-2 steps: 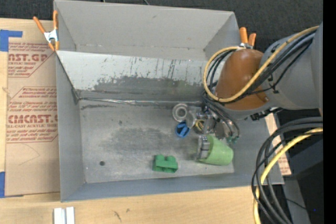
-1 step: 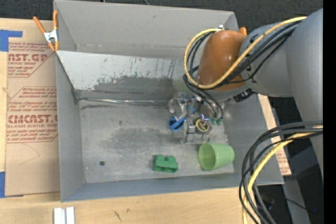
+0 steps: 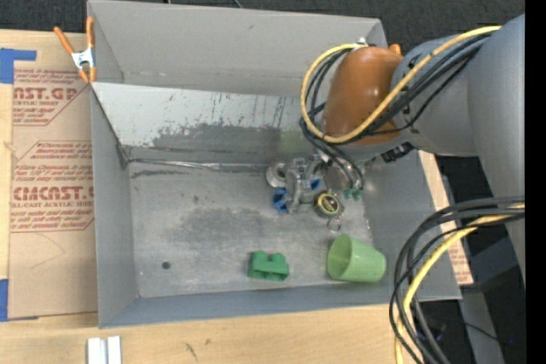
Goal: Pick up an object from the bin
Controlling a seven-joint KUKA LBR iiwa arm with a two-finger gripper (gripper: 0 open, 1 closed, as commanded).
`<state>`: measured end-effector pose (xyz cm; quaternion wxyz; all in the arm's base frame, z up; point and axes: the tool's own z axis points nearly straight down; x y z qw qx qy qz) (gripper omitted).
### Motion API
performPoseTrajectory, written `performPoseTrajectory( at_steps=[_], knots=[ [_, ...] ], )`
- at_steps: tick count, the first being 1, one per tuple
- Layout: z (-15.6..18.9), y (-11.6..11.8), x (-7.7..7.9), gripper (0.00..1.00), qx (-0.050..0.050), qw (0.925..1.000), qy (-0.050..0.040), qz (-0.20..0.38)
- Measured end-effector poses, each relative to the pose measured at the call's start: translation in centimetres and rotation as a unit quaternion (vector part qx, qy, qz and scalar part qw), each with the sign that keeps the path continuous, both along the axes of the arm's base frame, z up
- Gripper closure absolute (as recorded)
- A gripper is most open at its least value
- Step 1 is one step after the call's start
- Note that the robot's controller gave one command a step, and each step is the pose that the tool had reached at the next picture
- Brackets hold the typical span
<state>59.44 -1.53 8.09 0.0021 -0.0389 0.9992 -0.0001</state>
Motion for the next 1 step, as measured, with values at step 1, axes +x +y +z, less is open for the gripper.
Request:
performPoseTrajectory(
  at_steps=[1],
  knots=[
    [-0.12,0.03,-0.1,0.0,0.0,1.0,0.0016,0.0]
  ],
)
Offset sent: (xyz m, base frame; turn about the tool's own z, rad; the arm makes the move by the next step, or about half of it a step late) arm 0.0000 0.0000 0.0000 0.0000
